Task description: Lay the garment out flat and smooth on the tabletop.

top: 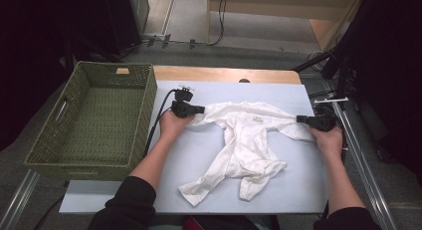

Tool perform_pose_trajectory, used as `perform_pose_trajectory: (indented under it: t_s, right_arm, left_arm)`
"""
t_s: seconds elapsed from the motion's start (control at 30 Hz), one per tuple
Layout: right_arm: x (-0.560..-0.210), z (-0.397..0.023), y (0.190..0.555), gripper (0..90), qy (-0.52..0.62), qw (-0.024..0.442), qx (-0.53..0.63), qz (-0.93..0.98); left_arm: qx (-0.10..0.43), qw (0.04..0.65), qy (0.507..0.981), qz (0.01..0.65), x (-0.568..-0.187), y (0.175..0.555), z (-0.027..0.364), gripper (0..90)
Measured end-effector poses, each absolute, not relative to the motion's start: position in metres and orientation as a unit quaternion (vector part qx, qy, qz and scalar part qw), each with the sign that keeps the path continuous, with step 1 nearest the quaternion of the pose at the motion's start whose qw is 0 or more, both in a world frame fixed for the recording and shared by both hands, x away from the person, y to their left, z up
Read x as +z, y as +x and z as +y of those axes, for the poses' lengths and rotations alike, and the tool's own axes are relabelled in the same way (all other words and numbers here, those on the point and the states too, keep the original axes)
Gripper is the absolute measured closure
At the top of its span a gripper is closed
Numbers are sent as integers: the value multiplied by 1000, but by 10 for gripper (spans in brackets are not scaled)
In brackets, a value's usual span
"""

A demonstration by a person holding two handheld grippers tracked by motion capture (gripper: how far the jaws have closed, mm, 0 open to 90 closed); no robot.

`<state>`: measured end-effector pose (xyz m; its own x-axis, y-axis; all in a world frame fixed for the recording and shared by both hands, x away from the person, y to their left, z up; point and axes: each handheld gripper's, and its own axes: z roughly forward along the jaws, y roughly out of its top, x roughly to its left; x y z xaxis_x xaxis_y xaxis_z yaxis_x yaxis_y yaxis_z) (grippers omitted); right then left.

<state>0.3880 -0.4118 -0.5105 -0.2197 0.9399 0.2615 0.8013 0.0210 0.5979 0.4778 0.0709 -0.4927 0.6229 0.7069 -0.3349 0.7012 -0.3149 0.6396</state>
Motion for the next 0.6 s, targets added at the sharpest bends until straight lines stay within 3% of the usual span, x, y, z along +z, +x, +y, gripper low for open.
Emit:
perform_pose_trajectory:
  t_s: [0.6]
  right_arm:
    - [-483, -452, 394, 863, 621, 117, 341, 697]
  left_arm:
    - [-13, 408, 810, 420, -471, 493, 50, 890]
